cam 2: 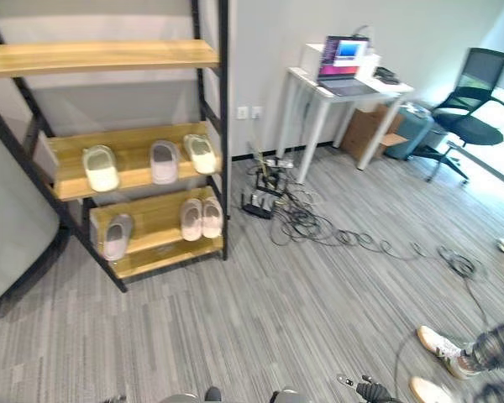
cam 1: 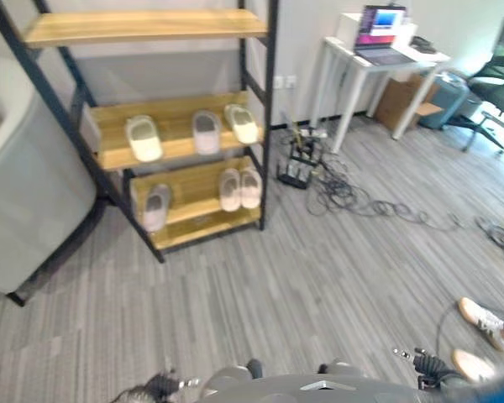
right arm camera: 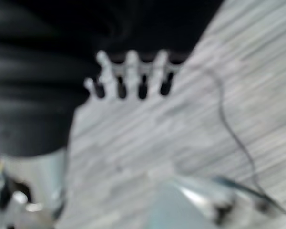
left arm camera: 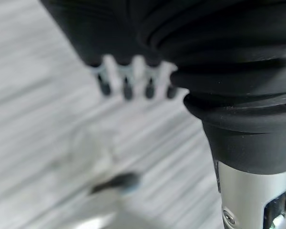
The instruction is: Arrange the slippers neatly on the shoe rack.
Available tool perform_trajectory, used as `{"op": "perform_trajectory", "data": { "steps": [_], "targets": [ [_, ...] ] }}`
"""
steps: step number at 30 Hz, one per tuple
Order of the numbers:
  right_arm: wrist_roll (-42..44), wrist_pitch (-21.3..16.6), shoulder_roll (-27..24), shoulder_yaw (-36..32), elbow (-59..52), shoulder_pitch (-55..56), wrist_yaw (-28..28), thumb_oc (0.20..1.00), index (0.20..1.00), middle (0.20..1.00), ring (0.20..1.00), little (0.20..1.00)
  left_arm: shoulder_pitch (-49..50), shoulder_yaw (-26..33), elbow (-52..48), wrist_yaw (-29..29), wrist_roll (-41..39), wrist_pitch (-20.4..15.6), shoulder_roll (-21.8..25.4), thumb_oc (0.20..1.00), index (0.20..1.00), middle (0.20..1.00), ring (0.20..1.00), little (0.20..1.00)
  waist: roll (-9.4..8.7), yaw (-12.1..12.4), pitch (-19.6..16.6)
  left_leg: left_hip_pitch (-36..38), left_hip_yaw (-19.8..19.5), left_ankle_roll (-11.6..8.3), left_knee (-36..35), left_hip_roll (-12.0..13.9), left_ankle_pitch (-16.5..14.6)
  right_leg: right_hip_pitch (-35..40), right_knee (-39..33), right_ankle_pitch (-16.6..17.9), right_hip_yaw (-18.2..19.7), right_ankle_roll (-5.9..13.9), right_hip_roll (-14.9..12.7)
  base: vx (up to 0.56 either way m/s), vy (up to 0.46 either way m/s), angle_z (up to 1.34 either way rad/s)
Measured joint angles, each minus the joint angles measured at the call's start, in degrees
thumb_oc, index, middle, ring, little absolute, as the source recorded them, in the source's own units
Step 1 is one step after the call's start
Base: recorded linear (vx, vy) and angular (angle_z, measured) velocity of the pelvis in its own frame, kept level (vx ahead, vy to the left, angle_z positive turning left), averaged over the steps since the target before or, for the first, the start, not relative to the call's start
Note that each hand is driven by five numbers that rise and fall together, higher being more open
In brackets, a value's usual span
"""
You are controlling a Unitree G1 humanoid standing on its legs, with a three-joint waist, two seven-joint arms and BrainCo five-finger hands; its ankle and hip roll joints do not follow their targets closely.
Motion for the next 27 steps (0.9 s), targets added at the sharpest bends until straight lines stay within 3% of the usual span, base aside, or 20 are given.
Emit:
{"op": "perform_trajectory", "data": {
  "steps": [2,3,4,5,6,7,8,9,11,13,15,17,20,22,23,24,25,27],
  "targets": [
    [-0.03,-0.38,0.08,1.12,-0.65,-0.27,-0.06,1.0,1.0,1.0,1.0,1.0,-1.7,0.04,0.13,0.45,0.02,-0.27,0.03,1.0,1.0,1.0,1.0,1.0,-0.61,-1.27,0.71,1.8,-3.73,-1.62,-0.72,-0.24,-1.06,2.03,-21.33,2.7,9.24,0.81,4.64,0.21,-0.141,1.22],
    [-0.07,-0.38,0.38,1.07,-0.64,-0.5,-0.07,1.0,1.0,1.0,1.0,1.0,-1.88,0.09,0.09,0.5,0.03,-0.5,0.37,1.0,1.0,1.0,1.0,1.0,-1.76,-1.23,1.5,3.45,-3.67,-1.56,-1.1,-1.18,-1.48,1.53,-25.46,4.99,9.61,0.43,4.67,0.25,-0.213,0.87],
    [-0.12,-0.39,0.62,0.99,-0.6,-0.4,-0.07,1.0,1.0,1.0,1.0,1.0,-1.71,-0.03,0.09,0.63,0.01,-0.39,0.75,1.0,1.0,1.0,1.0,1.0,-3.0,-1.34,2.01,5.1,-4.23,-2.49,-1.5,-2.02,-2.14,0.79,-26.2,7.57,9.56,0.29,4.35,0.21,-0.212,1.42],
    [-0.48,-0.4,0.7,1.0,-0.35,0.46,-0.12,1.0,1.0,1.0,1.0,1.0,-0.83,-0.23,0.12,1.34,0.01,-0.29,0.95,1.0,1.0,1.0,1.0,1.0,-4.85,-1.79,1.5,6.61,-9.64,-3.1,-1.71,-3.1,-4.03,0.79,-27.06,11.54,9.92,1.01,3.91,0.2,-0.198,1.71],
    [-0.55,-0.36,0.78,0.89,0.12,1.37,-0.12,1.0,1.0,1.0,1.0,1.0,-0.73,-0.99,0.04,1.56,0.03,-0.44,1.22,1.0,1.0,1.0,1.0,1.0,-5.73,-1.75,1.38,7.69,-12.09,-3.44,-1.85,-3.37,-4.75,1.45,-25.7,11.89,9.69,0.47,4.04,0.21,-0.192,1.92],
    [-0.62,-0.38,1.19,0.34,0.42,1.83,-0.1,1.0,1.0,1.0,1.0,1.0,-0.81,-1.85,-0.25,1.5,0.1,-0.51,2.03,1.0,1.0,1.0,1.0,1.0,-7.81,-1.49,1.11,8.31,-13.15,-4.85,-1.11,-4.4,-5.51,3.16,-25.7,13.72,9.38,-1.49,3.63,0.2,-0.176,1.4],
    [-0.81,-0.37,0.71,-0.76,0.93,1.83,-0.27,1.0,1.0,1.0,1.0,1.0,0.08,-1.85,-0.21,1.87,0.06,-0.2,1.58,1.0,1.0,1.0,1.0,1.0,-7.72,-0.93,1.11,8.62,-13.15,-6.62,0.86,-3.92,-7.55,5.33,-26.4,16.61,9.77,-6.29,3.89,0.18,-0.142,1.23],
    [-0.84,-0.5,0.13,-1.06,0.63,1.54,-0.65,1.0,1.0,1.0,1.0,1.0,1.0,-2.22,-0.17,1.72,0.17,-0.18,1.06,1.0,1.0,1.0,1.0,1.0,-6.84,-0.76,0.86,6.68,-13.03,-9.78,5.29,-3.07,-9.04,7.76,-27.79,16.39,7.89,-6.65,3.86,0.11,-0.081,1.24],
    [-0.83,-0.99,-1.71,-1.01,0.35,-0.24,-1.07,1.0,1.0,1.0,1.0,1.0,0.24,-3.1,-0.7,2.25,0.2,-0.34,0.18,1.0,1.0,1.0,1.0,1.0,-5.52,-0.46,1.47,1.51,-9.67,-12.32,13.44,-1.26,-11.8,10.77,-30.14,15.05,2.03,-8.57,4.26,0.06,0.001,1.39],
    [-0.84,-1.15,-2.14,-1.05,-0.14,-2.93,-1.74,1.0,1.0,1.0,1.0,1.0,-0.27,-3.3,-1.58,2.75,0.66,-0.35,0.18,1.0,1.0,1.0,1.0,1.0,-5.53,-0.31,2.01,-2.15,-3.19,-11.95,14.2,0.99,-12.32,11.23,-31.78,14.87,-0.71,-9.33,4.12,0.08,0.061,0.97],
    [-1.12,-2.34,-1.27,-0.32,-3.39,-5.32,-1.96,1.0,1.0,1.0,1.0,1.0,0.17,-3.23,-1.59,3.85,1.26,-0.24,0.38,1.0,1.0,1.0,1.0,1.0,-6.75,0.32,2.77,-2.66,0.98,-12.02,4.53,3.73,-11.01,13.17,-34.19,14.27,-2.07,-10.02,4.08,0.19,0.127,0.43],
    [-2.48,-2.41,-0.46,1.52,-4.41,-6.11,-2.28,1.0,1.0,1.0,1.0,1.0,0.31,-3.1,-1.21,4.18,1.5,-0.24,0.48,1.0,1.0,1.0,1.0,1.0,-7.58,0.68,3.77,-2.77,1.41,-13.59,-1.86,6.45,-7.0,14.8,-36.04,14.13,-2.37,-9.1,4.54,0.15,0.107,0.09],
    [-4.16,-2.33,0.39,3.86,-5.16,-6.4,-2.88,1.0,1.0,1.0,1.0,1.0,0.08,-2.2,0.15,5.09,2.54,-0.29,0.5,1.0,1.0,1.0,1.0,1.0,-7.0,1.0,4.88,-6.08,0.82,-17.09,-4.13,12.68,-1.46,15.5,-36.06,13.3,-2.29,-8.17,6.16,0.15,0.154,-0.1],
    [-4.97,-2.35,0.69,4.52,-6.06,-4.83,-2.91,1.0,1.0,1.0,1.0,1.0,-0.14,-1.59,0.22,5.45,3.05,-0.1,0.59,1.0,1.0,1.0,1.0,1.0,-6.74,1.27,5.54,-8.86,1.68,-17.21,-3.21,15.41,-1.24,15.9,-36.05,12.96,-1.81,-7.65,6.17,0.22,0.295,-0.24],
    [-5.31,-2.02,1.02,4.76,-6.45,-2.9,-2.75,1.0,1.0,1.0,1.0,1.0,-0.69,-1.16,0.65,5.44,3.71,0.06,0.96,1.0,1.0,1.0,1.0,1.0,-6.84,2.24,5.53,-8.35,4.83,-17.7,-2.86,14.84,2.39,15.5,-36.03,12.62,-0.34,-6.93,5.04,0.22,0.318,-0.35],
    [-5.64,-1.95,1.44,4.21,-6.41,-1.65,-2.66,1.0,1.0,1.0,1.0,1.0,0.16,-0.29,0.82,5.45,4.1,0.19,0.92,1.0,1.0,1.0,1.0,1.0,-7.63,2.45,5.42,-7.8,5.17,-17.09,-2.76,13.38,3.76,15.86,-36.01,12.35,0.22,-6.63,3.53,0.3,0.451,-0.65],
    [-6.63,-1.86,2.73,3.98,-5.15,0.31,-2.49,1.0,1.0,1.0,1.0,1.0,3.09,2.41,1.21,5.44,4.65,0.34,0.65,1.0,1.0,1.0,1.0,1.0,-8.27,2.1,3.32,-5.41,6.46,-15.1,-3.57,10.62,5.33,17.21,-35.98,12.19,0.43,-5.05,0.63,0.15,0.298,-0.45],
    [-6.9,-1.55,4.9,3.86,-4.52,3.32,-2.01,1.0,1.0,1.0,1.0,1.0,3.85,1.18,0.95,5.37,4.65,0.46,2.6,1.0,1.0,1.0,1.0,1.0,-11.03,1.31,1.31,-4.09,6.51,-13.33,-3.31,7.3,4.47,17.4,-34.47,12.59,0.83,-4.63,-2.19,0.16,0.374,-0.04]
  ]
}}
